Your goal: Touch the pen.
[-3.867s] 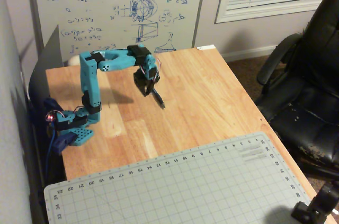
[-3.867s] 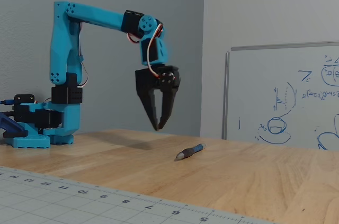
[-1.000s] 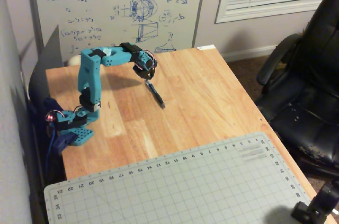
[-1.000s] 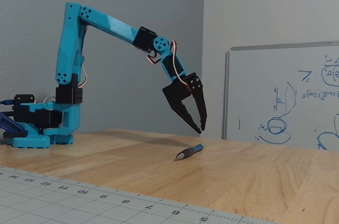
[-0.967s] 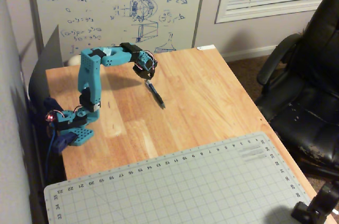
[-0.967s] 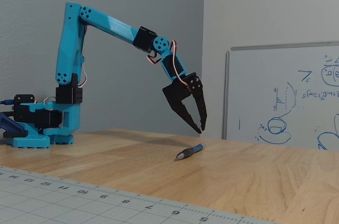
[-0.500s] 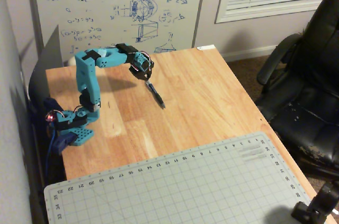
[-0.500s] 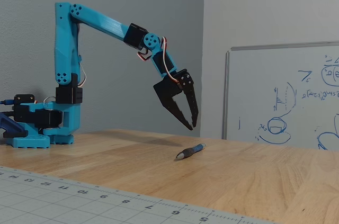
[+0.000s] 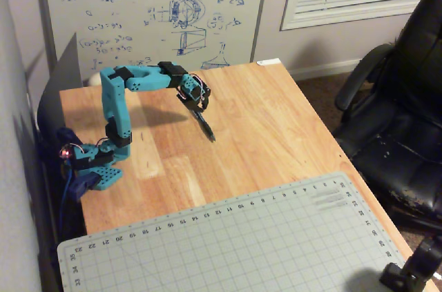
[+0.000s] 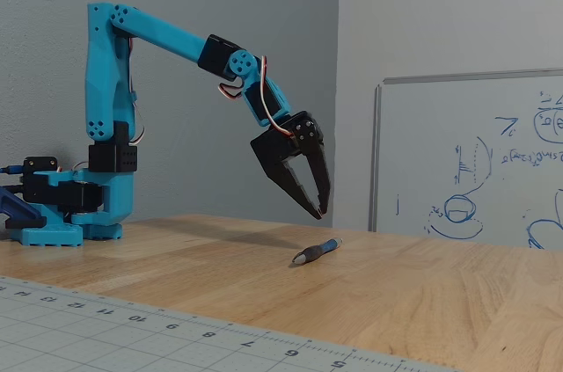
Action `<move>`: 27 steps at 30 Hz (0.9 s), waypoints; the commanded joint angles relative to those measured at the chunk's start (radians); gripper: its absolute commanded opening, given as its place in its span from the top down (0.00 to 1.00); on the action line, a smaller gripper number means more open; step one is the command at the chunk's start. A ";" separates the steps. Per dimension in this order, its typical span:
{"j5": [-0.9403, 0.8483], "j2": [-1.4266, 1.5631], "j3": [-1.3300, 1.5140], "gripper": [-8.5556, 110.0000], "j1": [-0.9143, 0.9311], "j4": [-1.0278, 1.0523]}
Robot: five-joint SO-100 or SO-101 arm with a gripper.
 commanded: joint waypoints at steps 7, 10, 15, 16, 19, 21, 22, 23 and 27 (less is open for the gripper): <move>0.006 -0.092 -0.175 0.93 0.014 -0.018; 0.006 -0.098 -0.175 0.93 0.012 -0.018; 0.006 -0.130 -0.176 0.93 0.011 -0.018; 0.006 -0.137 -0.176 0.93 0.011 -0.018; 0.006 -0.143 -0.176 0.93 0.011 -0.018; 0.006 -0.143 -0.176 0.93 0.011 -0.017; 0.006 -0.143 -0.176 0.93 0.011 -0.014; 0.006 -0.143 -0.175 0.93 0.011 -0.012; 0.006 -0.153 -0.173 0.93 0.006 -0.009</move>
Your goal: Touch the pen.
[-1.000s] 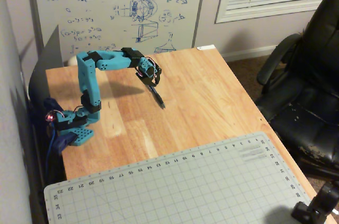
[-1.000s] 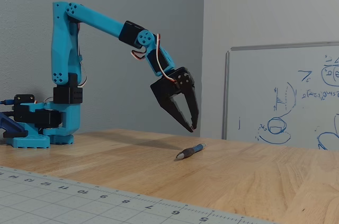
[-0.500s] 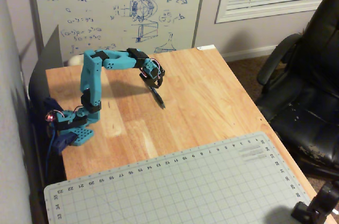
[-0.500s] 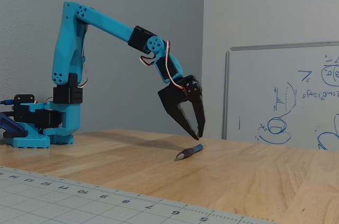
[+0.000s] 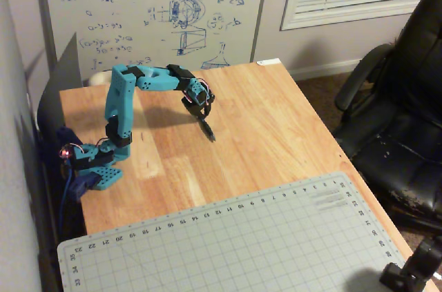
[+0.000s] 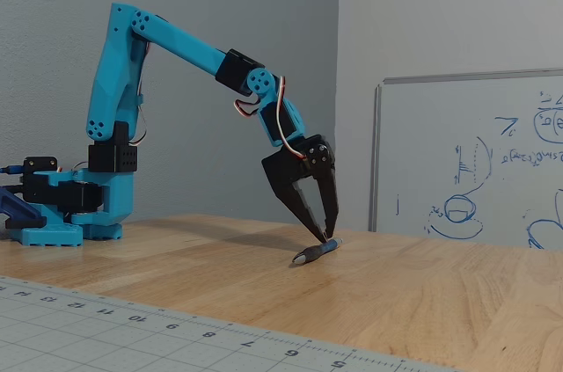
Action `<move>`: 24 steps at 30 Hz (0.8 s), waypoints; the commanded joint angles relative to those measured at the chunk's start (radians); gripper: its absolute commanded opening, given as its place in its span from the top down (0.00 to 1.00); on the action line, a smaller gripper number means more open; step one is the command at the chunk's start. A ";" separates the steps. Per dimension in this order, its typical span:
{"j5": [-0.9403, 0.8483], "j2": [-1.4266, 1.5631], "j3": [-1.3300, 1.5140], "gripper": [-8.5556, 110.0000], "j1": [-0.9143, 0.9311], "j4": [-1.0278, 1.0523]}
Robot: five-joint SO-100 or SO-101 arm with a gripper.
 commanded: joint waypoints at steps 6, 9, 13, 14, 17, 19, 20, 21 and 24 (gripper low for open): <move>0.006 0.012 -0.075 0.93 -0.005 -0.008; 0.006 0.012 -0.069 0.93 -0.005 -0.008; 0.006 0.011 -0.066 0.93 -0.003 -0.008; 0.006 0.011 -0.066 0.93 -0.003 -0.008; 0.006 0.011 -0.064 0.93 -0.005 -0.006; 0.006 0.011 -0.064 0.93 -0.005 -0.006; 0.006 0.011 -0.063 0.93 -0.005 -0.006; 0.006 0.011 -0.063 0.93 -0.005 -0.005; 0.006 0.009 -0.063 0.93 -0.006 -0.005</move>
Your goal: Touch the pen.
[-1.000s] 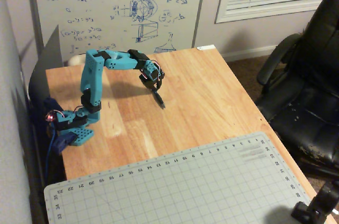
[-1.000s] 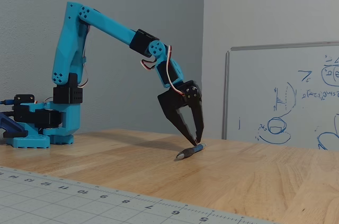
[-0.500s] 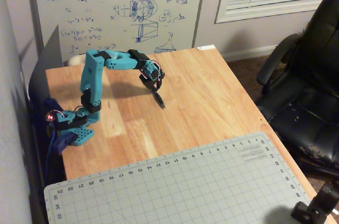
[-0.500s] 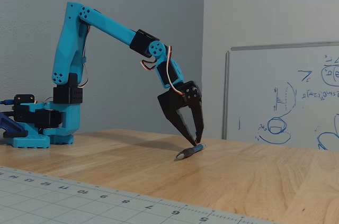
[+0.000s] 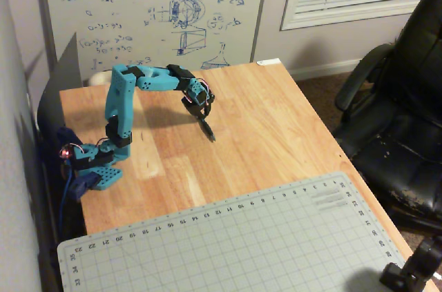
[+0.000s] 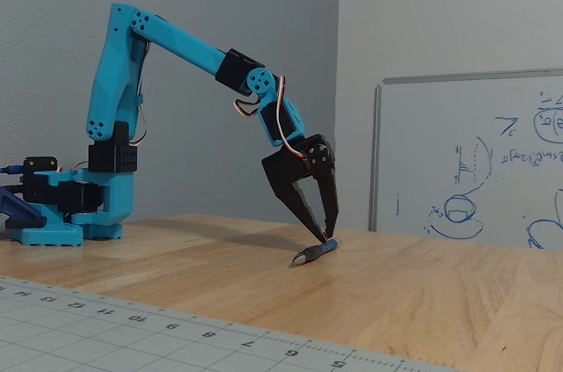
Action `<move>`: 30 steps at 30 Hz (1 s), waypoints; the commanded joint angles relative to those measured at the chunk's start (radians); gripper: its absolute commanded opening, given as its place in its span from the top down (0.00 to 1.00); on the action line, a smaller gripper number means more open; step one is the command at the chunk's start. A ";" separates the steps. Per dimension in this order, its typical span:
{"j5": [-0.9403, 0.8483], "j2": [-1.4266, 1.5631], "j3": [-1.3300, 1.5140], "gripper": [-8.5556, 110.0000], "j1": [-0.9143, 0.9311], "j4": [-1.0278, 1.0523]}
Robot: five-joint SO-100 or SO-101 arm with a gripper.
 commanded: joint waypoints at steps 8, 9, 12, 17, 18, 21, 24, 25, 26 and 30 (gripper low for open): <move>0.006 -0.025 -0.063 0.93 -0.005 -0.005; 0.006 -0.028 -0.063 0.93 -0.005 -0.005; 0.006 -0.029 -0.064 0.93 -0.003 -0.005; 0.006 -0.026 -0.064 0.93 -0.003 -0.005; 0.006 -0.025 -0.064 0.93 -0.003 -0.005; 0.008 -0.015 -0.075 0.93 0.003 -0.003; 0.008 0.061 -0.066 0.93 0.003 -0.003; 0.008 0.080 -0.063 0.93 0.003 0.000; 0.008 0.100 -0.061 0.93 0.003 0.006; -0.002 0.126 -0.080 0.93 0.011 0.083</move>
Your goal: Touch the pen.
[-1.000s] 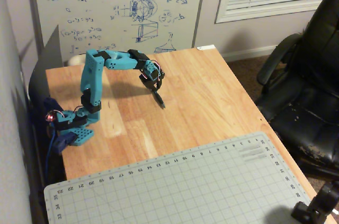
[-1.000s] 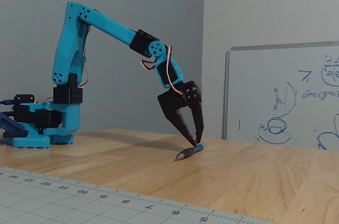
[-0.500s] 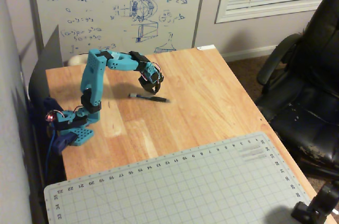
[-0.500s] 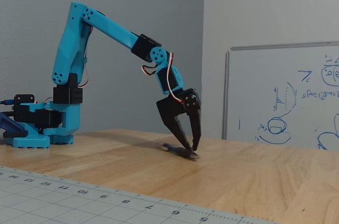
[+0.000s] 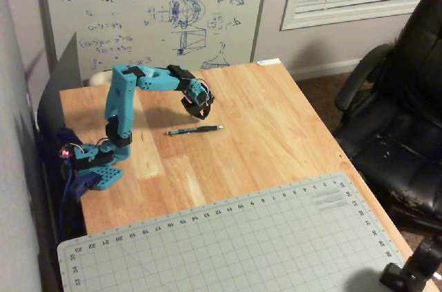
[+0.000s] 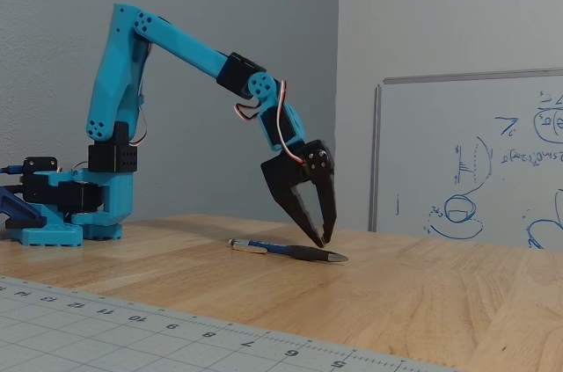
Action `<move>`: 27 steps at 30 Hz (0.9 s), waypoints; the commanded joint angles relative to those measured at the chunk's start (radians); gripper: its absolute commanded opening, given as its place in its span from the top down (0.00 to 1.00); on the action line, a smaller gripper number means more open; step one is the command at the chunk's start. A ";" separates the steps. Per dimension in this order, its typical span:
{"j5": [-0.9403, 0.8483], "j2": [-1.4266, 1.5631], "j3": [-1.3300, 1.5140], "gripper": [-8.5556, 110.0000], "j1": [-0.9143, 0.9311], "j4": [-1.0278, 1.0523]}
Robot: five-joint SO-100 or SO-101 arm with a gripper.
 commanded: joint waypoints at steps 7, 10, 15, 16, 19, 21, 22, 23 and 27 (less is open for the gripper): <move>-0.002 0.129 -0.066 0.93 0.100 0.112; 0.005 0.092 -0.066 0.93 0.129 0.112; 0.005 0.074 -0.066 0.93 0.164 0.112; 0.005 0.074 -0.064 0.93 0.167 0.112; 0.005 0.072 -0.064 0.93 0.167 0.112; 0.005 0.064 -0.064 0.93 0.167 0.112; 0.005 0.061 -0.064 0.93 0.167 0.112; 0.006 0.060 -0.064 0.93 0.163 0.112; 0.006 0.060 -0.064 0.93 0.153 0.112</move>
